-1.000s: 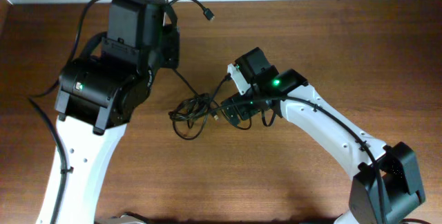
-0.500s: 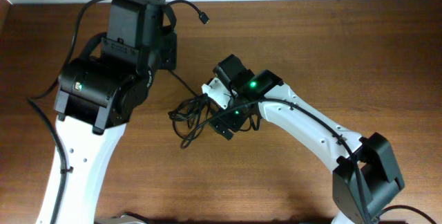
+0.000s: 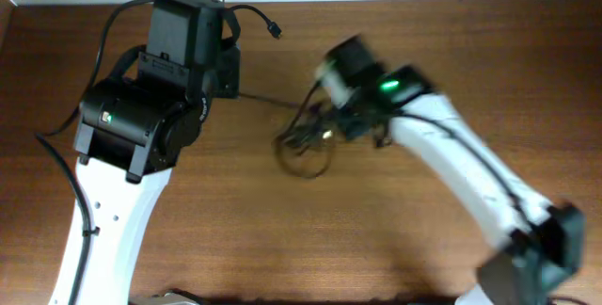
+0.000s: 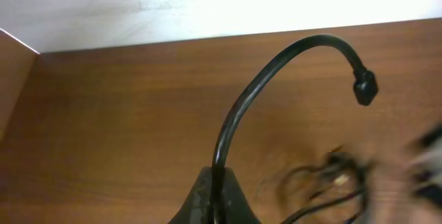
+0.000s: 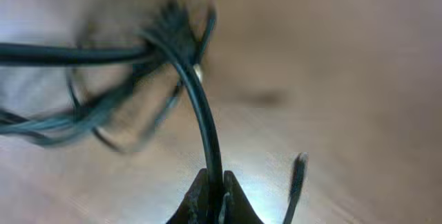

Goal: Untangle cables

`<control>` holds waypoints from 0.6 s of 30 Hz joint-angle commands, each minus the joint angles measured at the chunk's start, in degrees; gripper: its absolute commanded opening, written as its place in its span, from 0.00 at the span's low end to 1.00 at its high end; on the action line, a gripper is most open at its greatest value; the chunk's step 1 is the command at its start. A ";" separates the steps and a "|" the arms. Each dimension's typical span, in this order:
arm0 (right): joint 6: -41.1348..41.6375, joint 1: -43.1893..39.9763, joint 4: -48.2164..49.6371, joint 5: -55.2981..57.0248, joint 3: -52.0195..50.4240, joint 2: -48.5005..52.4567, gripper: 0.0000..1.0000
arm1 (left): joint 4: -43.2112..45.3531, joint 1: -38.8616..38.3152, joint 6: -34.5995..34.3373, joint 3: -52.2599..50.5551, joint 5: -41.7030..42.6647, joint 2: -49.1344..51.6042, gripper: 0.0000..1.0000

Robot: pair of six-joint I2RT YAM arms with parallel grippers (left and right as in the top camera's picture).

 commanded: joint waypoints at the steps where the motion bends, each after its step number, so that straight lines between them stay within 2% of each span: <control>1: 9.33 -13.77 -0.72 2.43 3.19 -9.14 0.04 | -1.81 3.85 -2.89 0.33 -5.81 -1.49 0.00; 5: 13.97 -38.53 -3.72 -2.69 3.19 -13.07 0.04 | -1.84 17.18 -3.72 0.33 -5.88 -7.15 0.00; 8: 15.34 -52.37 -5.01 -9.46 3.19 -13.07 0.04 | -1.64 25.68 -3.98 0.33 -4.87 -9.88 0.00; 11: 15.32 -53.11 -5.73 -11.17 3.19 -13.07 0.04 | -1.31 25.90 -3.93 0.33 -3.28 -9.35 0.00; 14: 15.13 -50.88 -5.79 -11.15 3.19 -13.07 0.04 | -1.31 27.28 -3.96 0.33 -7.15 -10.19 0.00; 17: 14.69 -46.75 -3.56 -11.30 3.19 -13.07 0.04 | -1.64 31.19 -6.36 0.33 -7.15 -10.82 0.00; 18: 14.67 -42.18 -0.83 -8.94 3.17 -12.96 0.04 | -1.88 32.70 -7.63 0.26 -7.04 -10.69 0.00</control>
